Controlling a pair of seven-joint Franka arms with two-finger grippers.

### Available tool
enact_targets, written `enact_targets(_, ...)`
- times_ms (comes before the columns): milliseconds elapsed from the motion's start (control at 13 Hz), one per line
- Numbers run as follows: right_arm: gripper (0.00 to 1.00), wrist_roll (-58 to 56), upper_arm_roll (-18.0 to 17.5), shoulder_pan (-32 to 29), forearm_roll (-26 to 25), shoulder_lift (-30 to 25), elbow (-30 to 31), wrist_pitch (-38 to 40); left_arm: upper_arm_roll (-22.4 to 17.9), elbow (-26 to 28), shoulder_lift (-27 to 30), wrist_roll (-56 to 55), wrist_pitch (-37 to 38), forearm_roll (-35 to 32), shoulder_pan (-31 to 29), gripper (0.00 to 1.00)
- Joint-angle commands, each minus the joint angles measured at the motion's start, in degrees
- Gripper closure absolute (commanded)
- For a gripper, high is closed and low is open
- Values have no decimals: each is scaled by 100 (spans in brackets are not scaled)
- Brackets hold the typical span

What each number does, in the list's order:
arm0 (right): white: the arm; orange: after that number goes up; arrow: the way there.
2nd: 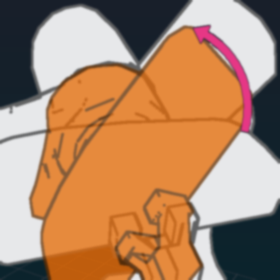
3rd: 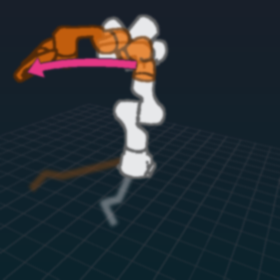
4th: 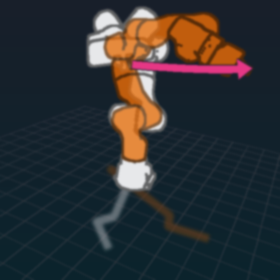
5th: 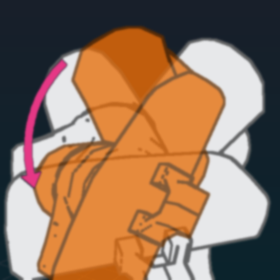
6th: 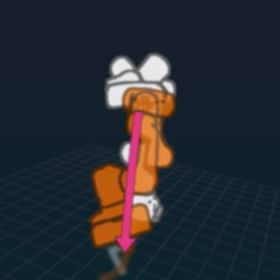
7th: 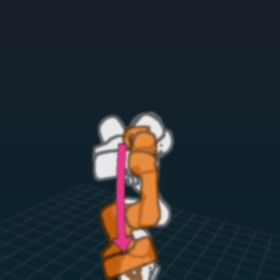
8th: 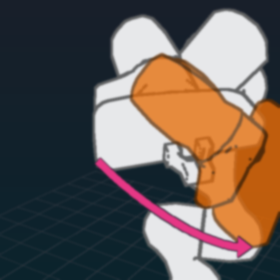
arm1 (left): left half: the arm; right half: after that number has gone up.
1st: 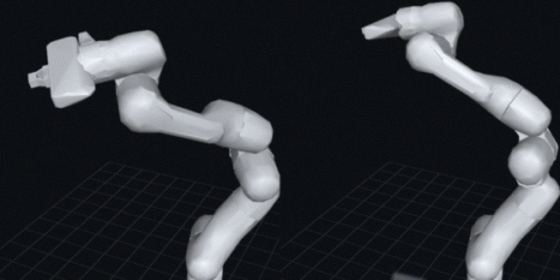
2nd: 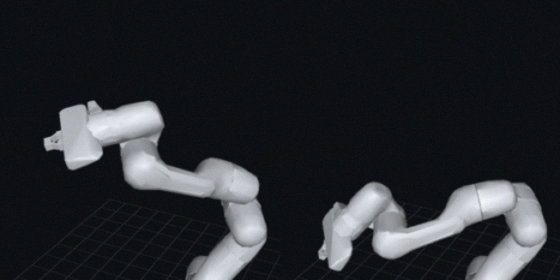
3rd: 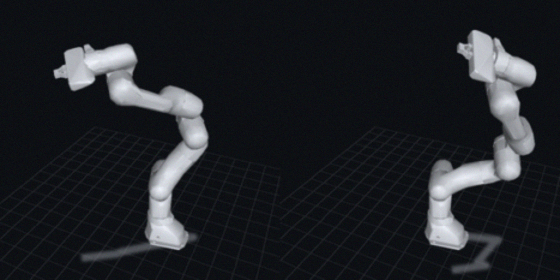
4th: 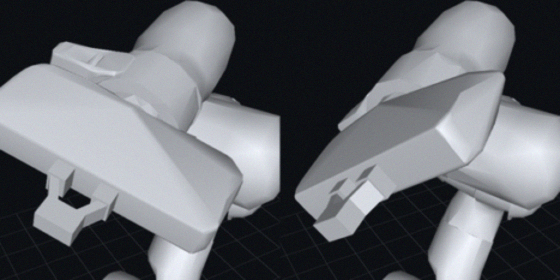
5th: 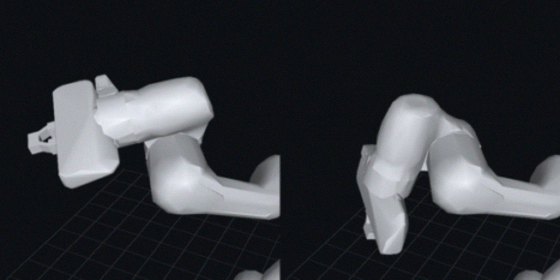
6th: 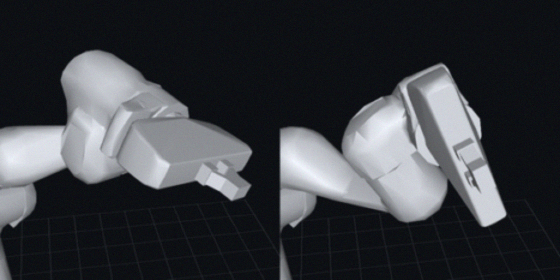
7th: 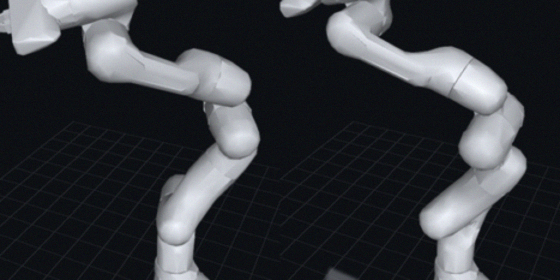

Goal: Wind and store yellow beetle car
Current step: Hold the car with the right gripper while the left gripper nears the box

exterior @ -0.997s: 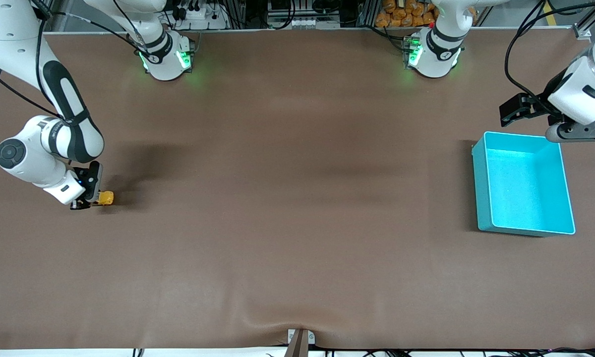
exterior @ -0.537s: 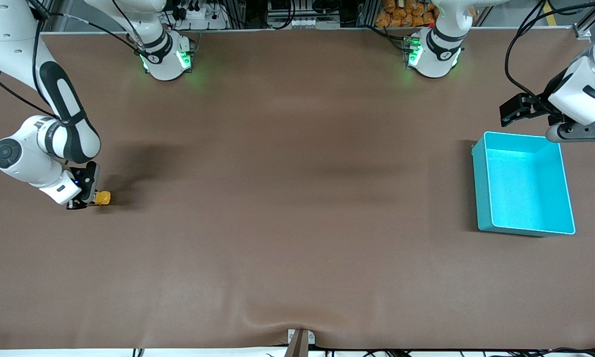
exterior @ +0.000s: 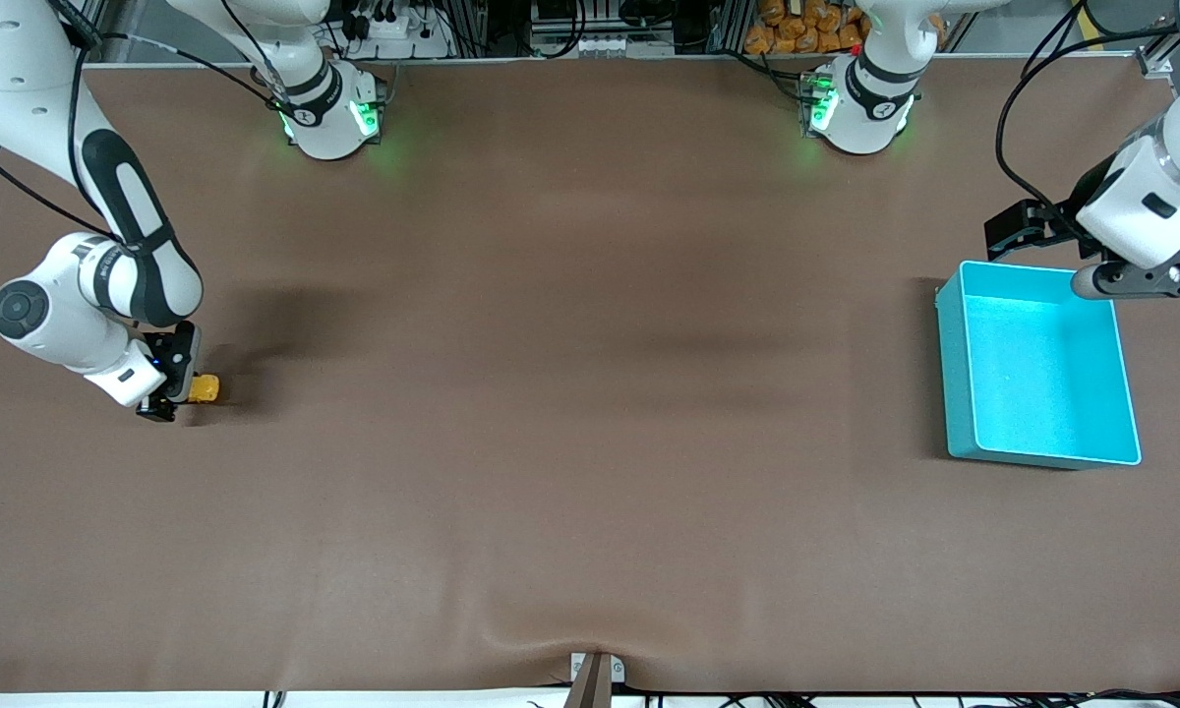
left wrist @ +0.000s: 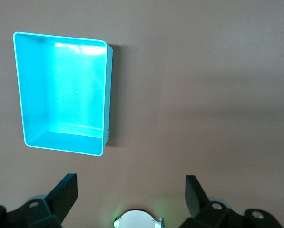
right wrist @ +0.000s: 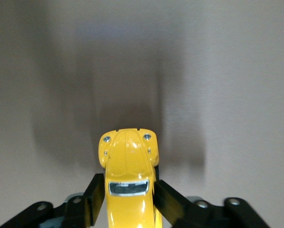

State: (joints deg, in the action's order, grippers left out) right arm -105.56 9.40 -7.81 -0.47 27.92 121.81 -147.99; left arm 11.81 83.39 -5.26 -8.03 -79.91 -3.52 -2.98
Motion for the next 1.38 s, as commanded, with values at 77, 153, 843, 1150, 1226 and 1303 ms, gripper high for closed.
enact_targets(77, 46, -79, -61, -151, 64, 161, -333, 447, 6, -42, 8, -14, -24, 36, -19, 0)
enact_targets(153, 46, -70, -61, -151, 73, 161, -333, 456, 6, -42, -1, -14, -24, 36, -19, 0)
enact_targets(843, 47, -26, -52, -177, 459, 302, -729, 913, 6, -24, -45, -23, -24, 18, -19, 0)
enact_targets(1150, 47, -9, -52, -195, 530, 293, -746, 921, 6, -16, -63, -23, -24, 18, -19, 0)
enact_targets(1226, 47, -9, -52, -221, 530, 293, -764, 982, 6, -16, -71, -23, -24, 18, -19, 0)
enact_targets(1303, 47, -9, -52, -221, 530, 293, -799, 1035, 6, -16, -72, -23, -24, 18, -19, 0)
